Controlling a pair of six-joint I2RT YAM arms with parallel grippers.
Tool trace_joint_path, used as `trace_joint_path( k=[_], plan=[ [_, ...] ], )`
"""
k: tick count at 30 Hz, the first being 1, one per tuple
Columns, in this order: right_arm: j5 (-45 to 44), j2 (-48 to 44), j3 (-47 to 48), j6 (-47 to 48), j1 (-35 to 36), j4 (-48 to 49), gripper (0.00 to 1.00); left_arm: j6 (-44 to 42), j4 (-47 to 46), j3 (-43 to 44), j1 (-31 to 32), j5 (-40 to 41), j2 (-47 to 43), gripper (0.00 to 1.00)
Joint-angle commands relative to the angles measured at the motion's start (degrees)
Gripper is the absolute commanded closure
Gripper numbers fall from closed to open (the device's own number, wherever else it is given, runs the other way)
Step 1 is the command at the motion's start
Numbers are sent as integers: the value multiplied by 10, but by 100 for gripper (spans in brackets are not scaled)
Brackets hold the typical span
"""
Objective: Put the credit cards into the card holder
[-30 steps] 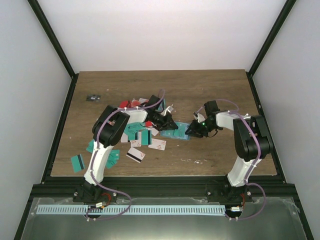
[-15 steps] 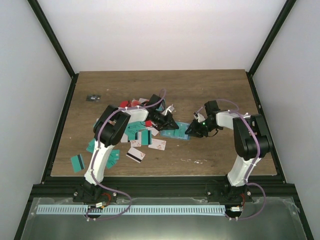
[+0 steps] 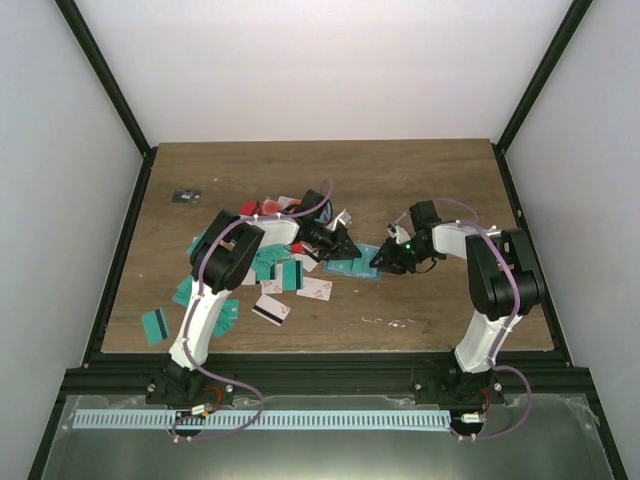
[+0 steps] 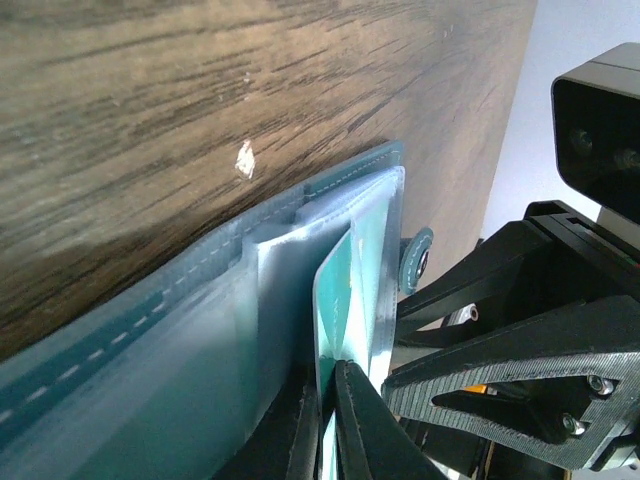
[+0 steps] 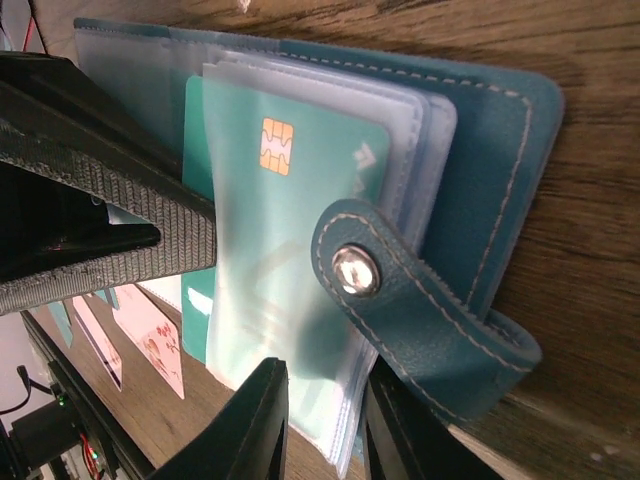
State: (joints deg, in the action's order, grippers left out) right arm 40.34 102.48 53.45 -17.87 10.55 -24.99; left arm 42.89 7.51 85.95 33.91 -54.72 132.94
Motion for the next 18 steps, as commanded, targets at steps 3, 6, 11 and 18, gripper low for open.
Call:
trace_joint_path(
  k=[3, 6, 11, 18],
  plan=[
    [1, -26, -10, -11, 3, 42, 76, -26, 56, 7, 32, 24, 16, 88],
    [-13, -48, -13, -17, 4, 28, 76, -63, 97, 16, 32, 33, 6, 83],
    [-47, -80, -10, -19, 4, -6, 74, -87, 143, 15, 32, 50, -16, 76],
    [-70, -91, -11, -32, 3, -32, 70, -114, 199, 9, 33, 86, -48, 68]
  ],
)
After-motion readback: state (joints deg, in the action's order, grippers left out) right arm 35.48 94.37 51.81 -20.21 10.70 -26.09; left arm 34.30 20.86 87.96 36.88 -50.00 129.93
